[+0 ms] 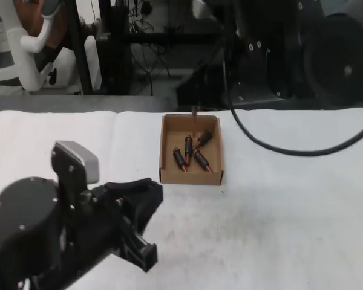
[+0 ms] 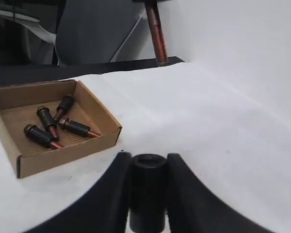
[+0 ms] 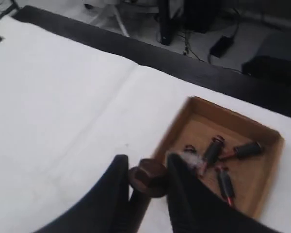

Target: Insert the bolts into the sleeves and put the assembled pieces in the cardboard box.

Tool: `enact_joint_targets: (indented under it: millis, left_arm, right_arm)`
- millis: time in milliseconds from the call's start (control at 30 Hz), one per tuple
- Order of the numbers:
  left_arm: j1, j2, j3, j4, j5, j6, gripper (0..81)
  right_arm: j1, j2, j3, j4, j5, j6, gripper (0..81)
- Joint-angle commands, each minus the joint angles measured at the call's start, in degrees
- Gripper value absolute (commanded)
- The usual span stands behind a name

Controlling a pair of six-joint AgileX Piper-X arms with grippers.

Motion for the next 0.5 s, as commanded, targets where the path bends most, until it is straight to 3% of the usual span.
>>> enact_joint_targets:
  millis: [0,200,467]
  left_arm:
    - [-2.0,3.8,0.0,-5.7,-0.4,-0.2,1.8]
    - [-3.4,7.5,0.0,-9.8,-0.7,-0.2,1.8]
    - [-3.4,7.5,0.0,-17.4,-2.4,1.7,1.8]
  right_arm:
    - [2.5,-0.7,-0.2,-2.4,-2.0,-4.3,0.6]
    - [6.0,-0.7,-0.2,-2.4,-1.5,-7.4,0.6]
    - [6.8,-0.7,-0.2,-2.4,2.3,-8.5,0.6]
